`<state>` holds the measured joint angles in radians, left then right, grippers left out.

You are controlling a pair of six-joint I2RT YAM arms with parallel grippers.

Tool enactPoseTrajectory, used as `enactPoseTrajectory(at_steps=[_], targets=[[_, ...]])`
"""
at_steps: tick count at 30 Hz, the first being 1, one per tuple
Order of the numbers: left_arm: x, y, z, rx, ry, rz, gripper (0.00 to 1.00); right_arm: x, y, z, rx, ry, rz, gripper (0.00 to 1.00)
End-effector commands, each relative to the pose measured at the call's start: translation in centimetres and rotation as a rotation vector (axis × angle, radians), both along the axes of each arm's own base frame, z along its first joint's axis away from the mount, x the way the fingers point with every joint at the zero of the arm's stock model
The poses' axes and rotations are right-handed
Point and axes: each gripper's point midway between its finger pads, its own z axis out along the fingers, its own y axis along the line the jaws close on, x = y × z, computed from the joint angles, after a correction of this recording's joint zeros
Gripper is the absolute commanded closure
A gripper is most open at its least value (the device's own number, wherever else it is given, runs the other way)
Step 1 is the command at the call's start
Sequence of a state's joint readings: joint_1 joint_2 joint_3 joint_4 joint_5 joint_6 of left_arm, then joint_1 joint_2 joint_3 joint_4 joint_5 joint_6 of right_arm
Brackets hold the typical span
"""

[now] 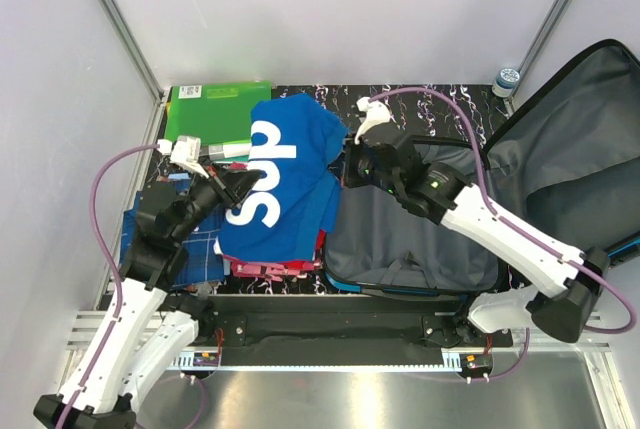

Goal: Pack the luggage
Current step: Pick up the clothes at the center of the board, then place the clothes in the luggage.

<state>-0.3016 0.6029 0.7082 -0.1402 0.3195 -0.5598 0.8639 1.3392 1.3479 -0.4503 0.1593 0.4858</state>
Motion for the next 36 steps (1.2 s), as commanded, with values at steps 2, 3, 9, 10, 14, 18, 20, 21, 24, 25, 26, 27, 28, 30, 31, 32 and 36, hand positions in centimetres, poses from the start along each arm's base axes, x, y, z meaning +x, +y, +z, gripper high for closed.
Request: enactPoseTrajectory(at_steps=[2, 3, 9, 10, 14, 18, 20, 21, 24, 25, 26, 27, 28, 30, 31, 32, 36], targets=[[-1.6, -2.3, 7.3, -0.088, -0.138, -0.109, 1.00, -0.5, -2.4, 5.2, 0.073, -0.132, -0.039, 1.00], [-1.5, -2.6, 7.4, -0.092, -0.131, -0.114, 1.00, -0.8, -3.0, 5.9, 0.076, -0.147, -0.042, 1.00], [-1.8, -6.3, 8.1, -0.088, -0.105, -0.169, 1.00, -2.1, -6.7, 7.5, 0.064, -0.191, -0.114, 1.00], [-2.4, -7.5, 8.0, -0.089, -0.095, -0.200, 1.00, -2.2, -7.3, 7.4, 0.058, -0.194, -0.130, 1.00], [-1.5, -9.8, 6.7, -0.077, -0.046, -0.175, 1.00, -2.8, -9.8, 7.1, 0.006, -0.197, -0.184, 1.00], [0.0, -12.2, 3.6, -0.069, 0.028, -0.175, 1.00, -1.6, -13.3, 5.8, -0.090, -0.184, -0.304, 1.00], [0.3, -13.1, 3.2, -0.075, 0.021, -0.180, 1.00, -1.0, -14.1, 4.8, -0.097, -0.157, -0.310, 1.00], [1.0, -13.0, 2.8, -0.075, 0.025, -0.152, 1.00, 0.1, -15.2, 3.6, -0.118, -0.129, -0.345, 1.00], [2.2, -14.3, 1.2, -0.053, 0.029, -0.153, 1.00, 1.6, -15.4, 0.7, -0.160, -0.072, -0.346, 1.00], [3.0, -15.3, 0.3, -0.037, 0.038, -0.167, 1.00, 2.4, -16.1, 0.3, -0.167, -0.064, -0.372, 1.00], [3.4, -15.8, -0.2, -0.023, 0.043, -0.170, 1.00, 3.0, -16.0, -0.8, -0.188, -0.041, -0.373, 1.00], [3.9, -16.4, -1.0, -0.008, 0.060, -0.169, 1.00, 3.5, -16.1, -1.6, -0.195, -0.025, -0.374, 1.00], [4.4, -17.3, -2.0, 0.010, 0.083, -0.188, 1.00, 4.2, -16.5, -1.9, -0.195, -0.019, -0.391, 1.00], [5.1, -17.9, -3.0, 0.023, 0.093, -0.184, 1.00, 5.2, -16.9, -3.3, -0.221, 0.011, -0.404, 1.00], [5.6, -18.2, -4.3, 0.037, 0.114, -0.175, 1.00, 5.8, -17.5, -3.7, -0.227, 0.021, -0.422, 1.00], [5.7, -18.4, -4.7, 0.043, 0.120, -0.177, 1.00, 6.1, -17.6, -4.3, -0.240, 0.036, -0.425, 1.00], [6.7, -19.7, -6.9, 0.065, 0.160, -0.185, 1.00, 7.2, -18.8, -6.0, -0.266, 0.074, -0.443, 1.00]])
